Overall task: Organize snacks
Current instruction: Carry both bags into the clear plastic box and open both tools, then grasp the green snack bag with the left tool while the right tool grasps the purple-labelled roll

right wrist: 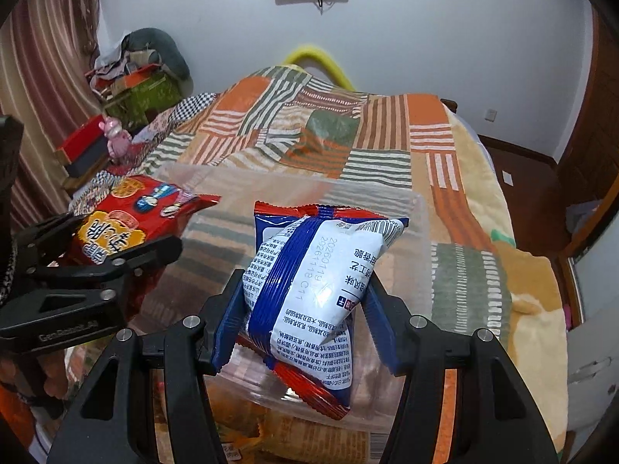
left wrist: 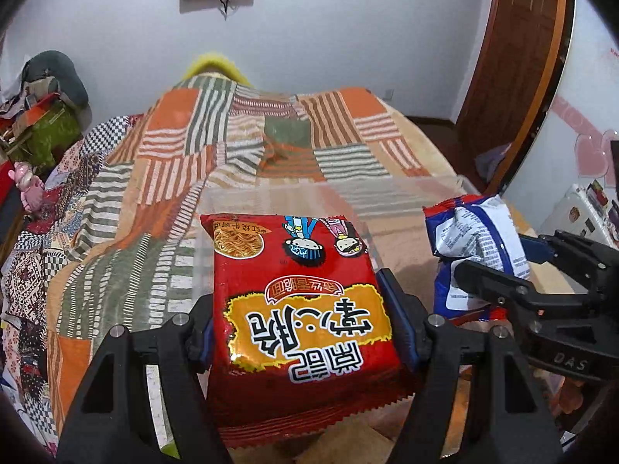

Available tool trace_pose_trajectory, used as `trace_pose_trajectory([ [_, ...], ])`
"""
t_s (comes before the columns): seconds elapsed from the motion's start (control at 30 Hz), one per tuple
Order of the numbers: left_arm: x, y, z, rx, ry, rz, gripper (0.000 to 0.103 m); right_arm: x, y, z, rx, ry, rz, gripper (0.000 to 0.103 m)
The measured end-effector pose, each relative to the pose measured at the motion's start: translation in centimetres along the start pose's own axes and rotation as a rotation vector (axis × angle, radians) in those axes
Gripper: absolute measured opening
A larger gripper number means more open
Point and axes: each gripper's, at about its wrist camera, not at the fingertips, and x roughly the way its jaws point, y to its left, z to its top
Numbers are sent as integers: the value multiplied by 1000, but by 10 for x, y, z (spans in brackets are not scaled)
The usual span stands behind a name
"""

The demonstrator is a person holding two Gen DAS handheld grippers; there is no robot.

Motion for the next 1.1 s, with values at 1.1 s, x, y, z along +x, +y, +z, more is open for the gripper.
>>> trace_pose_trajectory([
  [1.1, -145, 24, -68, 10, -118, 87, 88, -114, -13, -50, -44, -155, -56, 68],
])
